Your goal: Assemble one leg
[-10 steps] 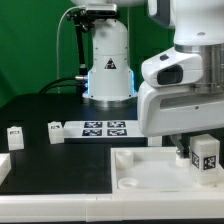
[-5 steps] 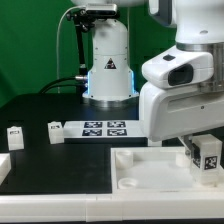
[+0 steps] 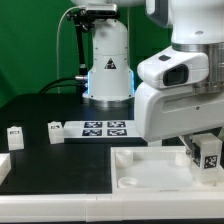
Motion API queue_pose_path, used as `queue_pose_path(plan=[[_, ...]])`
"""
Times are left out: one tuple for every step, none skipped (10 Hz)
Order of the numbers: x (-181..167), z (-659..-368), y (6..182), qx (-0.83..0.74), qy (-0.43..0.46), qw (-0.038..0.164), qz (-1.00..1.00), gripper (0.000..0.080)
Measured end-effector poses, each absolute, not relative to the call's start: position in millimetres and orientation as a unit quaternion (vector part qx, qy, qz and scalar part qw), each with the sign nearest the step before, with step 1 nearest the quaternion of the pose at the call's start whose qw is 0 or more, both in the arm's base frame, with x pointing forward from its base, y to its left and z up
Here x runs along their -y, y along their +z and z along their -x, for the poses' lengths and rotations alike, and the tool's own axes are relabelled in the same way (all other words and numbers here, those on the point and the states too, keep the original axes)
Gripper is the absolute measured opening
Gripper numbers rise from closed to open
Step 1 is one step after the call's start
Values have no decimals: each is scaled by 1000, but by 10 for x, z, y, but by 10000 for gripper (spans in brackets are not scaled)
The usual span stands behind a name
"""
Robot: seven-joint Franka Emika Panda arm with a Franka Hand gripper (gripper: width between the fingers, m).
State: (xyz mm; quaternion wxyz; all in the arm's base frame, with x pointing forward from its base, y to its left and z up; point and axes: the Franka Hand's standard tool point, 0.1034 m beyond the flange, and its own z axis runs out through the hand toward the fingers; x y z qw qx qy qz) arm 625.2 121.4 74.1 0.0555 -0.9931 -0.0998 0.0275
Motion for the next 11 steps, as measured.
queue_pose_path(plan=[[-1214,-6252,741,101,27,56,993,296],[-1210,-6254,738,66,27,58,996,296],[-1197,-6246,727,-29,29,60,997,296],[-1196,-6239,722,-107,34,57,992,296],[-1194,-6237,717,-166,38,56,984,296],[-1202,-6235,716,-228,42,53,971,296],[-1212,-6230,713,-293,45,50,954,296],[-1224,-6227,710,-350,48,46,934,296],[-1250,-6222,709,-410,52,44,909,296],[-1273,-6217,708,-466,56,41,882,296],[-1301,-6213,707,-520,58,38,851,295]])
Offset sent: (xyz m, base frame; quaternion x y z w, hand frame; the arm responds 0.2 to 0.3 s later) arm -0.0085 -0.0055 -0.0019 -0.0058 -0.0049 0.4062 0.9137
